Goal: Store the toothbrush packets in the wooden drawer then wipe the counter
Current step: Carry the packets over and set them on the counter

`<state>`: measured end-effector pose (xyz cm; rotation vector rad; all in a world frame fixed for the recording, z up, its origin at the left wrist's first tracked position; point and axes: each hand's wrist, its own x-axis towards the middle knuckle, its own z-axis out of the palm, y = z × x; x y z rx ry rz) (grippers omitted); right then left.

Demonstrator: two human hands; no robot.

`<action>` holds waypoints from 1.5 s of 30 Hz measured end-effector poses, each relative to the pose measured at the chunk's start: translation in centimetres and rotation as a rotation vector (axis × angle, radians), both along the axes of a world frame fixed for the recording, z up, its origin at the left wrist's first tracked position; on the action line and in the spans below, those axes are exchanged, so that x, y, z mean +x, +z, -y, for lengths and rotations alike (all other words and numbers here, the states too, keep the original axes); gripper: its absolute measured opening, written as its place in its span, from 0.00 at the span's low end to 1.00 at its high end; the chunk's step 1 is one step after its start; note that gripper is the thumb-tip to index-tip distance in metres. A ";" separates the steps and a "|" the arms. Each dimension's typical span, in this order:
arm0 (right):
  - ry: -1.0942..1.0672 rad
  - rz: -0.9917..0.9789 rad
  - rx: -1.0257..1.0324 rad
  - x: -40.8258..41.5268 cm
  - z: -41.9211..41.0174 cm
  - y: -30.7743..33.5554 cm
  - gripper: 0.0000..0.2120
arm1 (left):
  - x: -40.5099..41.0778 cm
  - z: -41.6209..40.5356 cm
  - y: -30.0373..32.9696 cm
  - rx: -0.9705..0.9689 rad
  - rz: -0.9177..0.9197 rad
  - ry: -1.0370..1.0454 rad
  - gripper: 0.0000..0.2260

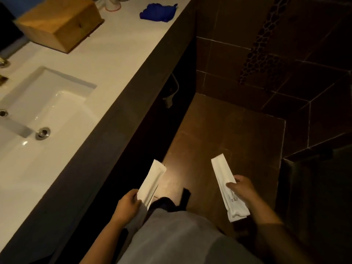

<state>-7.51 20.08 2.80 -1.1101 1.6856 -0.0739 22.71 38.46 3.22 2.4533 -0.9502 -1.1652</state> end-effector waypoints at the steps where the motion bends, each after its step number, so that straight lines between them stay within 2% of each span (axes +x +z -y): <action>1: 0.036 0.000 -0.005 0.2 1.6 -0.2 0.15 | -0.1 1.0 0.1 -0.013 -0.008 0.056 0.10; 5: 0.154 -0.020 0.017 0.7 6.4 -1.5 0.14 | 0.3 5.1 0.2 -0.008 -0.058 0.226 0.10; 12: 0.321 -0.127 0.040 2.8 15.4 -2.8 0.17 | 1.5 16.6 -0.5 -0.066 -0.130 0.320 0.11; 17: 0.469 -0.088 -0.025 5.7 24.5 -1.2 0.16 | 4.5 27.1 1.4 -0.127 -0.161 0.285 0.10; 20: 0.437 -0.068 -0.092 8.7 29.5 0.3 0.15 | 6.4 32.5 3.4 -0.188 -0.145 0.277 0.09; 24: 0.407 0.050 -0.153 13.3 35.1 2.6 0.11 | 8.6 37.3 6.1 -0.334 -0.182 0.352 0.11; 27: 0.433 0.195 -0.222 17.2 39.6 4.6 0.11 | 9.4 39.2 7.4 -0.416 -0.189 0.423 0.13; 30: 0.479 0.341 -0.227 21.5 44.5 6.8 0.06 | 9.4 40.9 8.0 -0.465 -0.190 0.523 0.14; 33: 0.533 0.503 -0.191 25.6 48.6 9.2 0.11 | 8.9 42.8 8.5 -0.512 -0.167 0.644 0.14; 36: 0.638 0.608 -0.135 29.7 51.9 11.4 0.11 | 8.0 44.6 9.1 -0.554 -0.175 0.792 0.14; 42: 0.932 0.675 -0.063 37.9 55.1 13.3 0.11 | 6.1 47.5 9.6 -0.662 -0.151 1.129 0.14; 45: 1.010 0.710 -0.030 41.4 55.5 13.7 0.11 | 5.5 48.3 9.9 -0.727 -0.166 1.306 0.13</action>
